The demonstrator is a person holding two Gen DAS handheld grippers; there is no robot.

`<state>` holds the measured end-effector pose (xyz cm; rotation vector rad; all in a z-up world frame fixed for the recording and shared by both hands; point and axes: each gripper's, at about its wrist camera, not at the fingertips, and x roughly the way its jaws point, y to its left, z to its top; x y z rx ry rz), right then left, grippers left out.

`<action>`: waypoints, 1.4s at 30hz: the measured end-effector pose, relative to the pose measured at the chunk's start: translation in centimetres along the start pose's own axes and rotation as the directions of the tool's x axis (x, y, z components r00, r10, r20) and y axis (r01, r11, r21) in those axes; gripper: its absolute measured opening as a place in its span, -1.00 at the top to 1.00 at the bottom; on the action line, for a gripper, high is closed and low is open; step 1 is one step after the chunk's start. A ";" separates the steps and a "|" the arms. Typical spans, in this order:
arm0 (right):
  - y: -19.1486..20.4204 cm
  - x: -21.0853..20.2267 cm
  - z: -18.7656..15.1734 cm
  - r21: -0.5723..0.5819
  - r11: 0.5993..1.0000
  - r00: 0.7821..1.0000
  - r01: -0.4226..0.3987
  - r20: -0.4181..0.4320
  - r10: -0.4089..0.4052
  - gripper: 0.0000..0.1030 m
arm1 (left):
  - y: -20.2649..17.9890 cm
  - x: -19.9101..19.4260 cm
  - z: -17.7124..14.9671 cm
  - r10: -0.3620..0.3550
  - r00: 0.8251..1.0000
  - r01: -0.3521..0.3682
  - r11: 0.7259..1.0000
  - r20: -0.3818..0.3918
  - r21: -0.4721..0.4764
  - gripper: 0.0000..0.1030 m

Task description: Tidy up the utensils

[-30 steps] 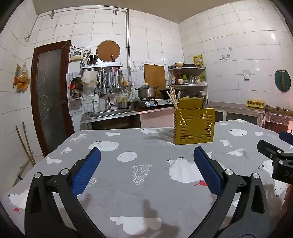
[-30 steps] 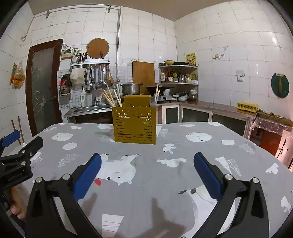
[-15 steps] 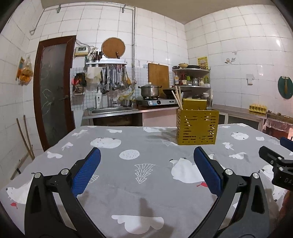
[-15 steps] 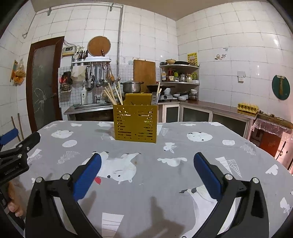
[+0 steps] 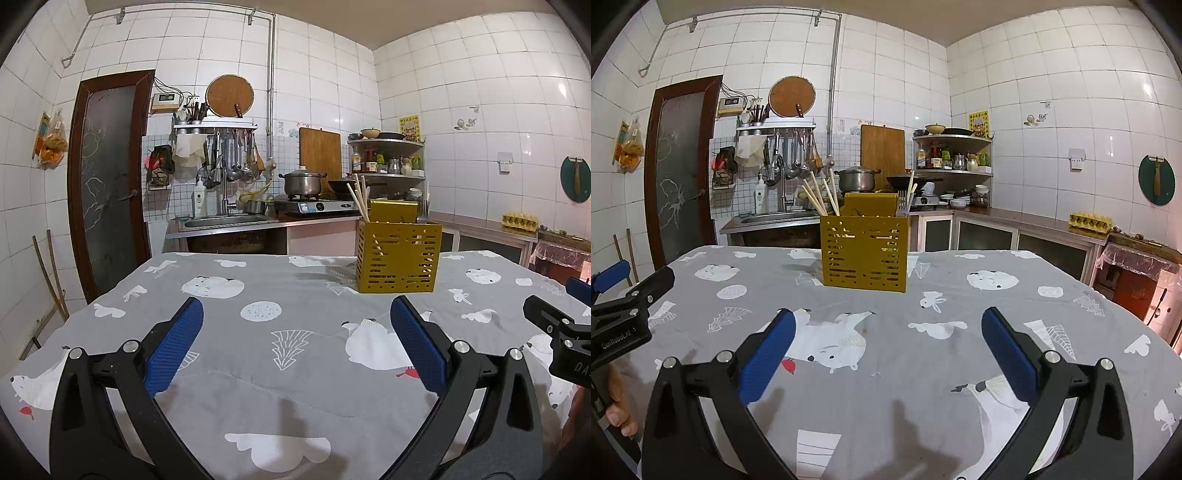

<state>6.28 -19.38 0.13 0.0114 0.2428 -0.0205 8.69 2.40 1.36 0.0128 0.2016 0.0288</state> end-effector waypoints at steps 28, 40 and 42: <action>-0.1 -0.2 0.0 -0.005 1.000 1.000 0.006 0.008 -0.005 -0.91 | 0.2 0.1 0.0 -0.018 1.000 0.018 1.000 -0.013 -0.016 -0.90; -0.4 -0.3 -0.1 -0.007 1.000 1.000 0.011 0.007 -0.011 -0.91 | 0.2 0.1 -0.1 -0.018 1.000 0.018 1.000 -0.012 -0.015 -0.90; -0.4 -0.3 -0.1 -0.007 1.000 1.000 0.011 0.009 -0.011 -0.91 | 0.2 0.1 -0.1 -0.018 1.000 0.018 1.000 -0.012 -0.016 -0.90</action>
